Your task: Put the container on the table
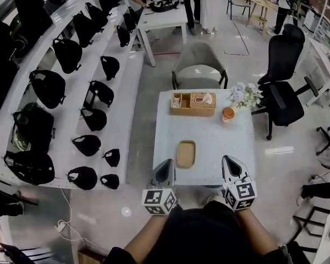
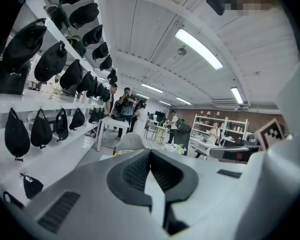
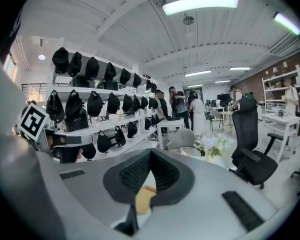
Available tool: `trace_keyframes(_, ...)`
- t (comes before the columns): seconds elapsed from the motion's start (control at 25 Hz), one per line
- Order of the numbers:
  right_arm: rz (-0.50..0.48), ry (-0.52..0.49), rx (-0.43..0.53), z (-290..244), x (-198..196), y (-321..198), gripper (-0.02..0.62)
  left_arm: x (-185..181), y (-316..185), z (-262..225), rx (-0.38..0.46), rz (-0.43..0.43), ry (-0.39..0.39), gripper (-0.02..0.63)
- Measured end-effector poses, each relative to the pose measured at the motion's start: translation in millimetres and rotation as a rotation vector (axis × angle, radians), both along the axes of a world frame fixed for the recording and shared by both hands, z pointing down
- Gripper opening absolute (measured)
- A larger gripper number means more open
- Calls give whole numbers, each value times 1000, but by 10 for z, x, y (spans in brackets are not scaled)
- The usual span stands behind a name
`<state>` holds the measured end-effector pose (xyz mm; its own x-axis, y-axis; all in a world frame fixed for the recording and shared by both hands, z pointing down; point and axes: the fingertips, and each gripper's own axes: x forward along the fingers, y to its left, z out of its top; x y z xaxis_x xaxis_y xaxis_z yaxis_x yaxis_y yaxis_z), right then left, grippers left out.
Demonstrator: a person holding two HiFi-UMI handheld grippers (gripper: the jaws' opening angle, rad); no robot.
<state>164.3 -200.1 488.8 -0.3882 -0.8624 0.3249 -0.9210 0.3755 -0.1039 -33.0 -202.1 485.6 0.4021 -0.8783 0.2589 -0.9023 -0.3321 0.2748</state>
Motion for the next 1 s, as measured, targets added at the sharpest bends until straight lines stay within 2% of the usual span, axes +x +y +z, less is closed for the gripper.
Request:
trace_keyframes(0.36, 67, 43, 26, -49, -452, -8, -2, -531, -56, -141, 96, 68, -84, 9)
trace_keyframes(1.0, 142, 88, 9, -29, -822, 122, -2, -907, -23, -68, 89, 126, -30, 9)
